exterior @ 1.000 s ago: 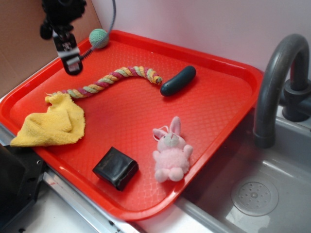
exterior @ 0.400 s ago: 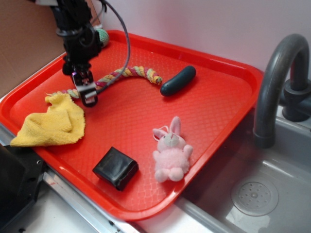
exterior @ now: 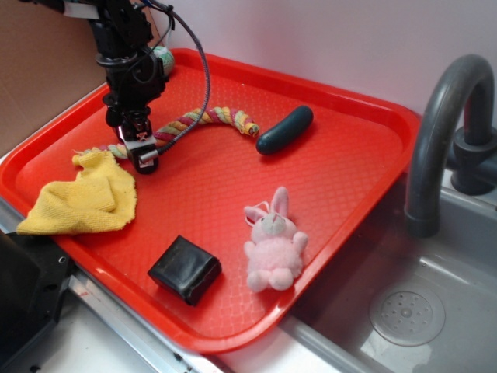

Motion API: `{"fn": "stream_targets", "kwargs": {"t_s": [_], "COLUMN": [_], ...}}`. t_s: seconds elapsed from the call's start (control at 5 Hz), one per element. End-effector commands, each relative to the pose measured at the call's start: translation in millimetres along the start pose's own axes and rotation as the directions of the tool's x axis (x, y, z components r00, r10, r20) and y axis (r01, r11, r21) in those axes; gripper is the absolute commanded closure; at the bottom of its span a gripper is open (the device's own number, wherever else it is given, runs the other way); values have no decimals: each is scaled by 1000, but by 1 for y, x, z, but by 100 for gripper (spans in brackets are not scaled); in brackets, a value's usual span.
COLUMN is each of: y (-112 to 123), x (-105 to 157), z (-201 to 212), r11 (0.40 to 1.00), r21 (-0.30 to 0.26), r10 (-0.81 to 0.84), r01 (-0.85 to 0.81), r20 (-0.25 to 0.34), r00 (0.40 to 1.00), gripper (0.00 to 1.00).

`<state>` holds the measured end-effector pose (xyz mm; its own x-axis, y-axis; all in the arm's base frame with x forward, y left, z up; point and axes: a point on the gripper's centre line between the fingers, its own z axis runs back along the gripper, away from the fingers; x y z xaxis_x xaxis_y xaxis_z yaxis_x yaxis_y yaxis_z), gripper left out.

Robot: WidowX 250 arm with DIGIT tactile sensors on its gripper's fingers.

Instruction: Grab the multicolored rope.

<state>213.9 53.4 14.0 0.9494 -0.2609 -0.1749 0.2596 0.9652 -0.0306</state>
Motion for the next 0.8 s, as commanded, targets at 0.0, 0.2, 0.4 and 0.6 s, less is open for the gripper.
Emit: {"fn": "stream_targets", "kwargs": {"t_s": [0.0, 0.2, 0.4, 0.6], "y": [-4, -6, -3, -4], "x": [1, -1, -12, -22], "z": [-3, 4, 52, 101], "r11": [1000, 1000, 993, 966], "r21": [-6, 3, -13, -77], "r10": [-13, 1, 120, 255], "r01": [13, -2, -120, -245], "r20": [33, 43, 86, 152], "r00": [999, 999, 989, 955], "gripper": [100, 100, 100, 100]}}
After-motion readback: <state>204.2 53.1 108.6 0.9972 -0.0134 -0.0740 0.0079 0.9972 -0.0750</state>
